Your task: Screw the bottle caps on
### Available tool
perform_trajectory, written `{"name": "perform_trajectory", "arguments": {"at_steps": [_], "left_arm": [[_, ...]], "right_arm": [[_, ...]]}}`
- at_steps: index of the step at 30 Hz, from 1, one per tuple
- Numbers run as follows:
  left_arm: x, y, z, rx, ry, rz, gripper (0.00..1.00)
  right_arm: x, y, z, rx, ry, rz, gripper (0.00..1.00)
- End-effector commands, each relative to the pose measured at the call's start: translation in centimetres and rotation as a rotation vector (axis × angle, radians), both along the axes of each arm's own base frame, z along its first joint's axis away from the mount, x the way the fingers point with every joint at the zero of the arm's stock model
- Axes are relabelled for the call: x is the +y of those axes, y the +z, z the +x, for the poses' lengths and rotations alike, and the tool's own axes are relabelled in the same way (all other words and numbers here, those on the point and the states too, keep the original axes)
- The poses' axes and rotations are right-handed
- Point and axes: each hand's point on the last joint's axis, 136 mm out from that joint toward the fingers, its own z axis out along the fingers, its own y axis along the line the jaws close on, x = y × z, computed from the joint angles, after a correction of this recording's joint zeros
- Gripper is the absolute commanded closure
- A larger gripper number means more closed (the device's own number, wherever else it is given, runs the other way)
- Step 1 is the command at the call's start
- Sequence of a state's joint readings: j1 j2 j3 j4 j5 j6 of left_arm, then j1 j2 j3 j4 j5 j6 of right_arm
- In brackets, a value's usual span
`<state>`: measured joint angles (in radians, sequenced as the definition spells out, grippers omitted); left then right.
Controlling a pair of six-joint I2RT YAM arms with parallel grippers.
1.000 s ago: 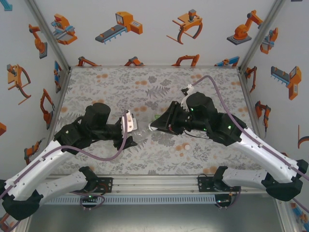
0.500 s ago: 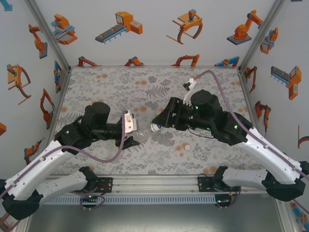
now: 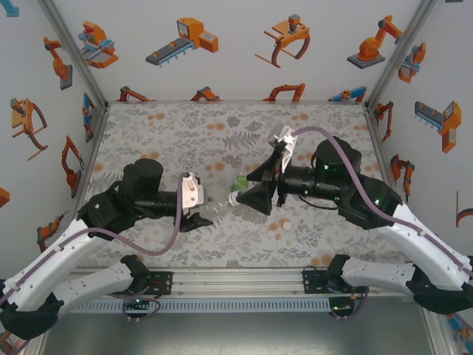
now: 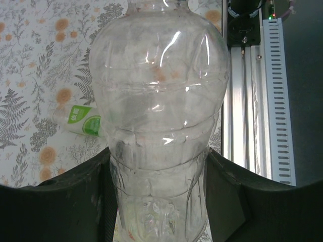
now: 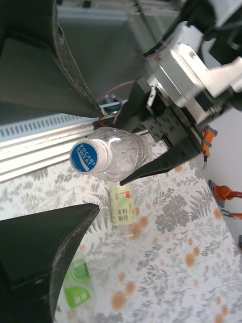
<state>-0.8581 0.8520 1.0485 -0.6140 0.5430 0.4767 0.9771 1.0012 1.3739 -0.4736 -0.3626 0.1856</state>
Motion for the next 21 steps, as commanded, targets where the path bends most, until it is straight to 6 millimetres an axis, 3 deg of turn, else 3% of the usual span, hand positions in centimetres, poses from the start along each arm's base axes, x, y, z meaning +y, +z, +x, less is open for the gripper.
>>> {"name": "perform_trajectory", "arguments": {"at_steps": [1,21], "left_arm": [[0.0,0.6,-0.8,0.011,-0.031,-0.021,1.0],[-1.8,1.2,-0.5,0.024,-0.06,-0.024,1.0]], "right_arm": [[-0.3,0.8,-1.6,-0.197,0.103,-0.013,0.37],[-0.1,0.4,-2.5,-0.207,0.16,-0.02,0.43]]}}
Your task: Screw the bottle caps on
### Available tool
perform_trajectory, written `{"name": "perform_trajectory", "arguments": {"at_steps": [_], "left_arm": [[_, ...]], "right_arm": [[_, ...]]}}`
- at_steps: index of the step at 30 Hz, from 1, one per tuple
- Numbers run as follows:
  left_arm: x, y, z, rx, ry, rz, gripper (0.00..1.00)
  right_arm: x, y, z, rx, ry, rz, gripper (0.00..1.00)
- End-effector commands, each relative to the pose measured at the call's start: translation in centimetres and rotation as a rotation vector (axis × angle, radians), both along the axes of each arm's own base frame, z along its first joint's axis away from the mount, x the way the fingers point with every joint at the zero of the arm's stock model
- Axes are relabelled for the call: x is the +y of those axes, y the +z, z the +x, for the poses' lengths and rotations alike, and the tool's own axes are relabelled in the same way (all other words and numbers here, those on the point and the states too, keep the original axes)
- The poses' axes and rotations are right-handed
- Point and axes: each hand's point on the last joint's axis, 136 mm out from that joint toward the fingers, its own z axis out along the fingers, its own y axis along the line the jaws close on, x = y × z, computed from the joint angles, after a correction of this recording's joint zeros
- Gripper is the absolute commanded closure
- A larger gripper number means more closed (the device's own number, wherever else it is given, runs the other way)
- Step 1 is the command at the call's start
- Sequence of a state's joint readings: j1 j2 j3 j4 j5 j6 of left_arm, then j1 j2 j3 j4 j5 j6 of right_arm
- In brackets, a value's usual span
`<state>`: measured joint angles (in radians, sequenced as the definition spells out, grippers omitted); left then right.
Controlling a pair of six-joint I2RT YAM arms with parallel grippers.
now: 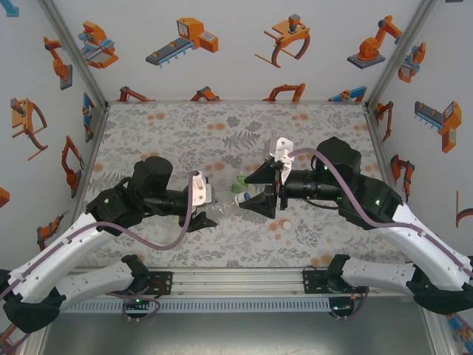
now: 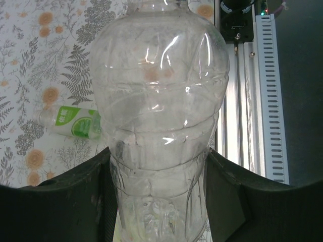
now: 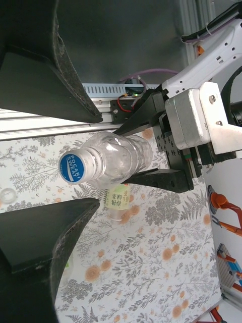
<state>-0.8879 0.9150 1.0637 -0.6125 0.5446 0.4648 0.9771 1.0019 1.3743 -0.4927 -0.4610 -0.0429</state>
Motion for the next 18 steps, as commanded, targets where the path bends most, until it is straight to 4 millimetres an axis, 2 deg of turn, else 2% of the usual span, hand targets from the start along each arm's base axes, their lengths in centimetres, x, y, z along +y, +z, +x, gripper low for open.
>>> {"name": "perform_trajectory", "arguments": {"at_steps": [1,9,18], "left_arm": [[-0.5,2.1,-0.6,-0.013,-0.04,-0.06,1.0],[-0.8,2.4,-1.3,-0.01,-0.078,-0.086,1.0],[-0.9,3.2,-1.6,-0.008,-0.089,-0.107,1.0]], "right_arm": [[-0.5,0.5,-0.8,-0.008,0.026,0.023,0.43],[-1.4,-0.4,-0.1,-0.016,-0.045,0.008,0.46],[-0.8,-0.6,-1.4,0.014,0.044,0.014,0.47]]}}
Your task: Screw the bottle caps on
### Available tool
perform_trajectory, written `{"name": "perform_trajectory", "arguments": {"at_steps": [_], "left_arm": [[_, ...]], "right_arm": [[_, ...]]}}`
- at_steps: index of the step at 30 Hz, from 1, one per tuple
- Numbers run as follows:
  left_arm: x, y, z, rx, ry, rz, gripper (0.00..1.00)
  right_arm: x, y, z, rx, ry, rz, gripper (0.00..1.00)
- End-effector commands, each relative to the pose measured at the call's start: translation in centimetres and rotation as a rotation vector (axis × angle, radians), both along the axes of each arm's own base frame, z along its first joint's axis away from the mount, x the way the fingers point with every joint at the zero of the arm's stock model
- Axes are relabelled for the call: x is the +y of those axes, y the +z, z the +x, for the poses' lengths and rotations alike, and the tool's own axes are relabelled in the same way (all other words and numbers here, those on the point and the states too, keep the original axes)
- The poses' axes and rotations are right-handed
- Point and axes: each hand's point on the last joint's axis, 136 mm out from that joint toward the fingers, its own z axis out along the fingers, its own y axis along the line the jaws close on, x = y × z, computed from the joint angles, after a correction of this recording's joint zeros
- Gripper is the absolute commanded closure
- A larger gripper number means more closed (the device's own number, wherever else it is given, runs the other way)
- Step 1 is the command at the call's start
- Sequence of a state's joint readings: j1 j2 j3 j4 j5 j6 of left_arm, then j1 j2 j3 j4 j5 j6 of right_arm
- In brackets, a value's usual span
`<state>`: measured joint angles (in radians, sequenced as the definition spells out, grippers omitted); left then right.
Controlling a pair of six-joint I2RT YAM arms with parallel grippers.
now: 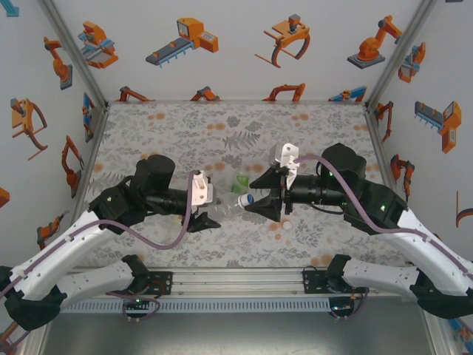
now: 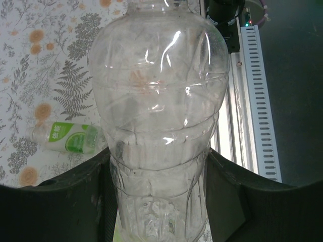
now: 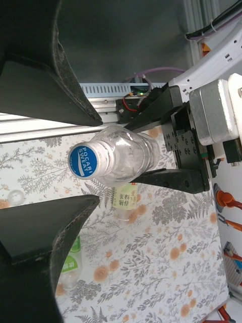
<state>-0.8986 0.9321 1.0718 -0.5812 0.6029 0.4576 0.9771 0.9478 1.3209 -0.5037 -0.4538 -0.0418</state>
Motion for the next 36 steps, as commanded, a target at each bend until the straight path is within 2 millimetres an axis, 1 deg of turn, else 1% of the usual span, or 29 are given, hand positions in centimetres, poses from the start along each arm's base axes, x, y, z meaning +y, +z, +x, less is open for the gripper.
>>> {"name": "perform_trajectory", "arguments": {"at_steps": [1,5,10,13,16,19,21,23,24,25,27,28,29,31,33,34,36], "left_arm": [[-0.1,2.4,-0.8,-0.027,-0.029,-0.074,1.0],[0.0,2.2,-0.8,-0.029,-0.026,-0.075,1.0],[0.1,2.2,-1.0,-0.023,-0.028,-0.077,1.0],[0.1,2.0,-1.0,-0.023,-0.03,-0.072,1.0],[0.2,1.9,-1.0,-0.024,-0.029,-0.069,1.0],[0.2,1.8,-0.9,-0.029,-0.021,-0.065,1.0],[0.2,1.7,-0.7,-0.031,-0.009,-0.06,1.0],[0.2,1.6,-0.3,-0.034,0.011,-0.054,1.0],[0.2,1.5,-0.1,-0.036,0.023,-0.05,1.0],[0.2,1.5,0.1,-0.038,0.034,-0.046,1.0],[0.3,1.3,0.2,-0.042,0.041,-0.042,1.0],[0.2,1.3,0.3,-0.044,0.045,-0.041,1.0],[0.2,1.2,0.3,-0.046,0.046,-0.041,1.0],[0.1,1.1,0.4,-0.046,0.047,-0.041,1.0],[0.0,1.1,0.4,-0.046,0.045,-0.043,1.0],[-0.1,1.2,0.4,-0.045,0.043,-0.047,1.0],[-0.3,1.2,0.4,-0.042,0.036,-0.05,1.0]], "right_arm": [[0.3,0.5,-1.1,0.012,0.064,0.026,0.49],[0.4,0.4,-1.1,0.013,0.069,0.027,0.53],[0.8,-0.1,-0.7,0.021,0.065,0.015,0.54],[1.1,0.1,-0.7,0.028,0.071,0.026,0.61],[1.1,0.1,-0.6,0.033,0.064,0.028,0.75],[0.8,0.1,-0.5,0.048,0.05,0.03,0.86],[0.7,-0.2,-0.1,0.084,0.011,0.026,0.89],[0.5,-0.5,1.2,0.164,-0.082,0.025,0.95],[0.3,-0.8,2.0,0.226,-0.144,0.029,0.99],[0.1,-1.1,3.1,0.306,-0.22,0.041,1.0],[-0.5,-2.2,5.3,0.506,-0.4,0.075,1.0],[-0.8,-3.1,6.2,0.634,-0.489,0.095,1.0],[-0.8,-4.0,6.7,0.742,-0.546,0.11,1.0],[-0.5,-5.9,7.1,0.996,-0.632,0.15,1.0],[-0.5,-7.7,7.3,1.208,-0.717,0.185,1.0],[-0.4,-8.4,7.3,1.287,-0.747,0.2,1.0],[-0.4,-8.8,7.3,1.313,-0.758,0.198,1.0]]}}
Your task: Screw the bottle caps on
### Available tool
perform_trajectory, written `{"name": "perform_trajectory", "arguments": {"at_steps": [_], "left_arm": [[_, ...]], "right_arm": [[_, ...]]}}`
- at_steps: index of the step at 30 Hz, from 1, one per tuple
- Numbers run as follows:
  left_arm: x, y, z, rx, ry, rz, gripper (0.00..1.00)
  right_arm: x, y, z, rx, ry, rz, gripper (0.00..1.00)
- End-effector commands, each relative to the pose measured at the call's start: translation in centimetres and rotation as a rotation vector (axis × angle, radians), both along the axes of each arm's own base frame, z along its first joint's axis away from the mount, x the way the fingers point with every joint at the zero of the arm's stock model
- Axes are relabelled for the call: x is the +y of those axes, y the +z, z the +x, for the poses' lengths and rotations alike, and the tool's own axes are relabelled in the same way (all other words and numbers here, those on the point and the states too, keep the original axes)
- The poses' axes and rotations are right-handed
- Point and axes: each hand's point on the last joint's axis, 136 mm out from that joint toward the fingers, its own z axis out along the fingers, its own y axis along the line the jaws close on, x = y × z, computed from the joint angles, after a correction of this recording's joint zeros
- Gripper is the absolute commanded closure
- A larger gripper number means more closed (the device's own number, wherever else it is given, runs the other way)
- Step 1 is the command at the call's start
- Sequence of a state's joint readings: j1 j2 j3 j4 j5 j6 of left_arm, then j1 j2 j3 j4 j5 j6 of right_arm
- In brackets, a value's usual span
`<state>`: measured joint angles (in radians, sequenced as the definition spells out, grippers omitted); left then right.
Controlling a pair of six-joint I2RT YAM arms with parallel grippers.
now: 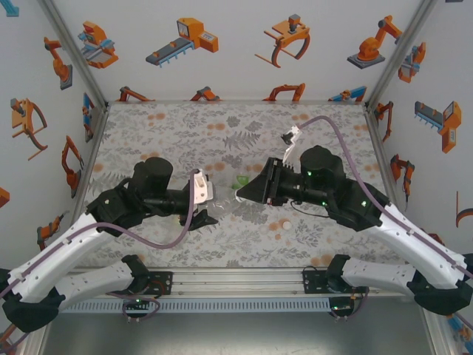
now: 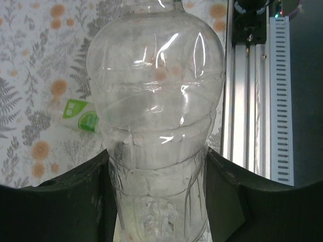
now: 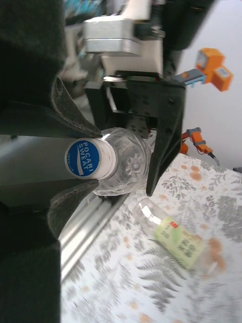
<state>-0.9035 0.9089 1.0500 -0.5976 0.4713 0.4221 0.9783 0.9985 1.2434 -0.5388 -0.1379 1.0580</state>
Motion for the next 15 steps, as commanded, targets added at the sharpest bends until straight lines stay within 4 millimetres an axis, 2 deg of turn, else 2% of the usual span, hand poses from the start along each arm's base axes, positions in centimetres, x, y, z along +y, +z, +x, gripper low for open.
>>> {"name": "perform_trajectory", "arguments": {"at_steps": [1,2,5,9,12,15], "left_arm": [[-1.2,2.3,-1.2,-0.031,-0.09,-0.097,1.0],[-1.3,2.4,-1.2,-0.031,-0.093,-0.098,1.0],[-1.3,2.2,-1.3,-0.024,-0.095,-0.094,1.0],[-1.3,2.2,-1.2,-0.032,-0.089,-0.092,1.0],[-1.4,2.2,-1.2,-0.028,-0.096,-0.093,1.0],[-1.5,2.5,-1.3,-0.026,-0.103,-0.097,1.0]], "right_arm": [[-0.6,-2.9,1.2,0.284,-0.2,0.025,1.0],[-0.9,-3.0,1.3,0.283,-0.21,0.011,1.0],[-1.3,-1.8,1.3,0.229,-0.204,0.011,0.86],[-1.8,1.1,1.3,0.068,-0.157,0.004,0.64],[-2.7,3.0,1.6,-0.052,-0.16,-0.011,0.55],[-2.1,4.7,1.1,-0.166,-0.084,0.012,0.47]]}}
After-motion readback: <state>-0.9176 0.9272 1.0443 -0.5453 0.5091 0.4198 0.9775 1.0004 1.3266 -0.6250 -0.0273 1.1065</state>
